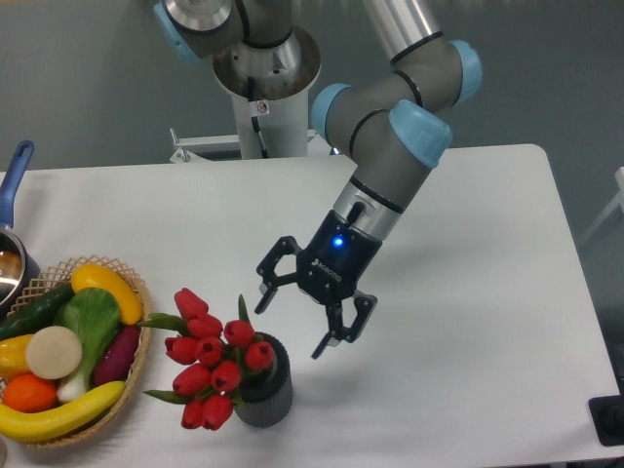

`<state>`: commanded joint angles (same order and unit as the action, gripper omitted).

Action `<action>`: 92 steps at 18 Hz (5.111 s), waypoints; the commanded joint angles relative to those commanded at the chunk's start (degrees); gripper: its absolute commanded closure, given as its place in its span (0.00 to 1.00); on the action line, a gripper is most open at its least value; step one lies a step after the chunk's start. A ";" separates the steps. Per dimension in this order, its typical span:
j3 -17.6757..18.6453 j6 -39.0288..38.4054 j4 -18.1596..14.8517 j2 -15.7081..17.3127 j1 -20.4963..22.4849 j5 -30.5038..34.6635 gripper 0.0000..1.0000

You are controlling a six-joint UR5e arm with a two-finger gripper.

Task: Pick up the flowers from the vase
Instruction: 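Move the open gripper down and toward the red tulip stems, then close the gripper around the tulip stems above the vase rim, then lift the gripped tulips up and out of the grey vase, then carry the tulip bunch away from the vase and hold it raised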

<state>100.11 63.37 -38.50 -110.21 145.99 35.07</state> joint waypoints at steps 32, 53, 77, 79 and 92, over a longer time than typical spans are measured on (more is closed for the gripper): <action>-1.50 -1.40 -0.09 -1.51 -0.80 -7.73 1.00; -12.83 -20.12 -0.17 2.90 5.62 -18.81 1.00; 2.91 -0.44 -1.14 9.58 12.74 20.90 1.00; 1.15 -0.44 -3.15 9.23 12.31 26.69 1.00; -5.36 -0.44 -12.12 4.31 1.05 52.29 0.99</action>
<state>94.75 62.93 -50.62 -105.91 147.04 87.36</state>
